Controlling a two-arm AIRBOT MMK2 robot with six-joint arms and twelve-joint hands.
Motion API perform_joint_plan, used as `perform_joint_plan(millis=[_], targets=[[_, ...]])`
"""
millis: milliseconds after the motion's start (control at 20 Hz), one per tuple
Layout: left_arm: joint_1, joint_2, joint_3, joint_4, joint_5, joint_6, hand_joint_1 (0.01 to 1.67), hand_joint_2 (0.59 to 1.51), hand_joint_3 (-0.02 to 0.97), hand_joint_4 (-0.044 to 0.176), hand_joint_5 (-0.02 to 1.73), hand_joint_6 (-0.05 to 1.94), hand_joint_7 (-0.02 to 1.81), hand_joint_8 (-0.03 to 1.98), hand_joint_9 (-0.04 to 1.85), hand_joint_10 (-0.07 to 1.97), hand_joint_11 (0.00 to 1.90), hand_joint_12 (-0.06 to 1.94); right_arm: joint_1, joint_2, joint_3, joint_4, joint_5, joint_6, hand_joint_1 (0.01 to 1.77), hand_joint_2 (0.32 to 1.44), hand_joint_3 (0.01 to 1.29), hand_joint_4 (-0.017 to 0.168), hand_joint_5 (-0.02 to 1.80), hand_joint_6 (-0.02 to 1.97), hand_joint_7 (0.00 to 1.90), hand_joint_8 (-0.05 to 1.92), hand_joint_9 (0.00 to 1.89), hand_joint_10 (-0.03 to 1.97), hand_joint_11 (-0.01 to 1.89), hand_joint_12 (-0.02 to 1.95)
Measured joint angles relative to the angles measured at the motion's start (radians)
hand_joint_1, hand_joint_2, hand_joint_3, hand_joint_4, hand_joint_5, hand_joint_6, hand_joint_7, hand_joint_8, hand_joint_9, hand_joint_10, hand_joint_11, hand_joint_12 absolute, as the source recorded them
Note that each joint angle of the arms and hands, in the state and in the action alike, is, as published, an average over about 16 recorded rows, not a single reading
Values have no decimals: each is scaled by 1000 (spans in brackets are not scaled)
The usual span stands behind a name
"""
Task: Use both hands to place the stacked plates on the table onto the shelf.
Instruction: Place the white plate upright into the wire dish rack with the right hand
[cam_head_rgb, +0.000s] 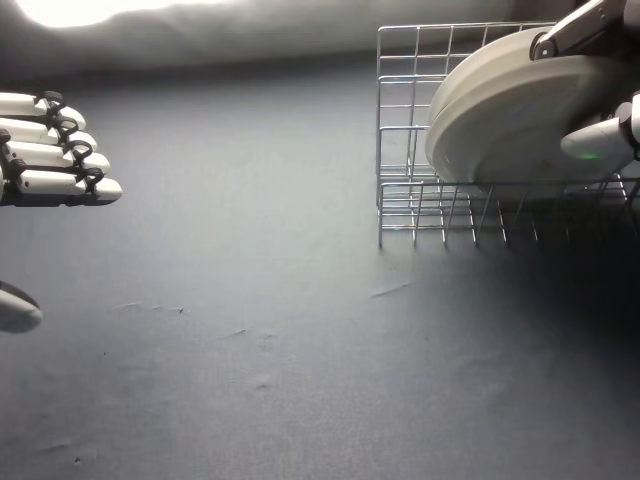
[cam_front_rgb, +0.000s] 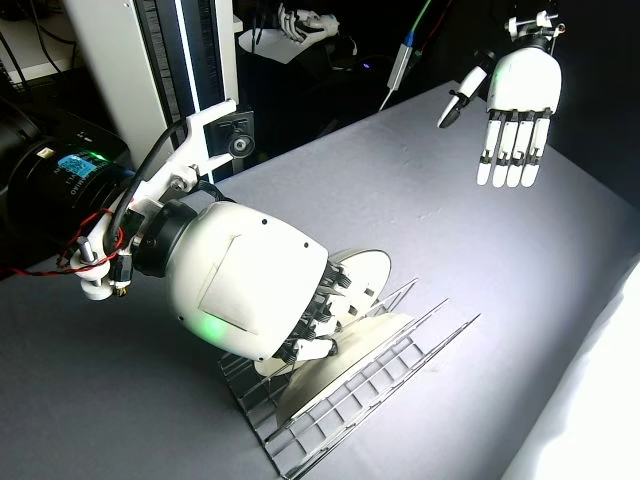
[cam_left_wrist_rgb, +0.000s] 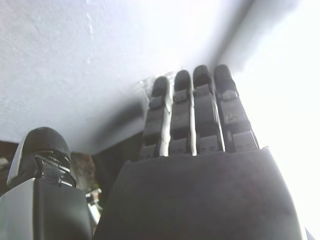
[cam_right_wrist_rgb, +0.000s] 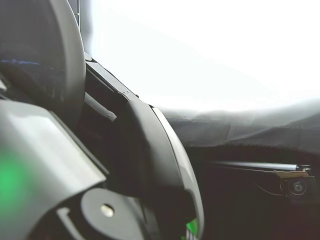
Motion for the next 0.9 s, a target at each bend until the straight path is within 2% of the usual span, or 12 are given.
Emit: perform_joint_plan(millis=[200,350,900], targets=[[1,0,0,0,0,-1,15,1079,11,1,185,9,193,2,167,7,16,311,-6,0,0,0,7,-2,1359,1029,14,-8,809,1108,952,909,923,1088,727,1264],[3,0,0,0,0,-1,15,1078,11,1,183,9,191,2,164,6,17,300,-8,0,-1,0,10,-2,1330,1047,14,-8,795,1060,933,767,896,930,689,1249],[7,1,-3,2,0,-7,15,1074,11,1,182,9,185,3,165,7,17,303,-2,-1,-4,-2,33,-6,1234,1122,13,-6,765,333,841,153,813,220,470,1186]])
